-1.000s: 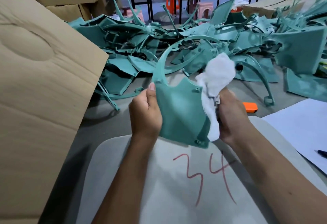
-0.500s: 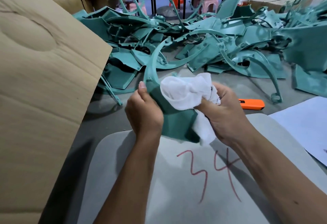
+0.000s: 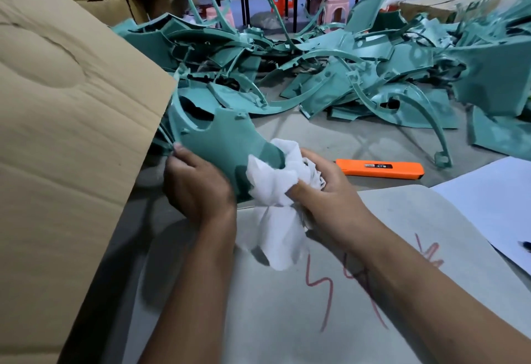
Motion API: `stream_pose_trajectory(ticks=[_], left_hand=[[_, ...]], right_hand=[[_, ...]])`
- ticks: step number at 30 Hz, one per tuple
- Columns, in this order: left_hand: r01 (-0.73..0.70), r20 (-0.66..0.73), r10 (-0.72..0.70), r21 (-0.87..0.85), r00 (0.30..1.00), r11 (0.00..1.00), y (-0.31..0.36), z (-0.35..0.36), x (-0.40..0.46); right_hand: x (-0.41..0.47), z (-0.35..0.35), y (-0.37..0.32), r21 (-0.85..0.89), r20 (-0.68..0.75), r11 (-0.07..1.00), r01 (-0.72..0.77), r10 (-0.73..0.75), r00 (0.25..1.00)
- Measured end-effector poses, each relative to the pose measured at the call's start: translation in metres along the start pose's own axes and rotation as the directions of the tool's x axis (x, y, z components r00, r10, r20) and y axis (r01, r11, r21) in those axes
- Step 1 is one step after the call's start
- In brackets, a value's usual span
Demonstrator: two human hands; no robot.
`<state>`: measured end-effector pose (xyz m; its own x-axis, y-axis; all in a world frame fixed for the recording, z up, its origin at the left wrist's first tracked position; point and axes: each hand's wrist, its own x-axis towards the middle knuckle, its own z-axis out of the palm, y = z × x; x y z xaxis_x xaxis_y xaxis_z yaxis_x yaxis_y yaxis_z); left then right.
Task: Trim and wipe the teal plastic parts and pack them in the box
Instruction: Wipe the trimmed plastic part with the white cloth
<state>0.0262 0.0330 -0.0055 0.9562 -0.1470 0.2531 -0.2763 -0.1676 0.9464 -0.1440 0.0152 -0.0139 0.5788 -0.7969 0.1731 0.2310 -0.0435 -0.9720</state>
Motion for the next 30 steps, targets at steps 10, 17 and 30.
stream_pose_trajectory(ticks=[10, 17, 30], left_hand=[[0.315, 0.559, -0.047, -0.395, 0.828, 0.863, 0.014, 0.015, -0.033], [0.634, 0.574, -0.324, -0.496, 0.752, 0.593, 0.017, 0.017, -0.040], [0.449, 0.844, 0.014, -0.300, 0.536, 0.842, 0.018, 0.010, -0.042]], right_hand=[[0.014, -0.023, -0.018, -0.258, -0.539, 0.966, 0.025, -0.166, 0.826], [0.015, -0.020, -0.039, 0.078, -0.727, 0.995, 0.070, 0.009, 0.686], [0.010, -0.018, -0.016, -0.334, -0.608, 0.940, 0.075, -0.276, 0.744]])
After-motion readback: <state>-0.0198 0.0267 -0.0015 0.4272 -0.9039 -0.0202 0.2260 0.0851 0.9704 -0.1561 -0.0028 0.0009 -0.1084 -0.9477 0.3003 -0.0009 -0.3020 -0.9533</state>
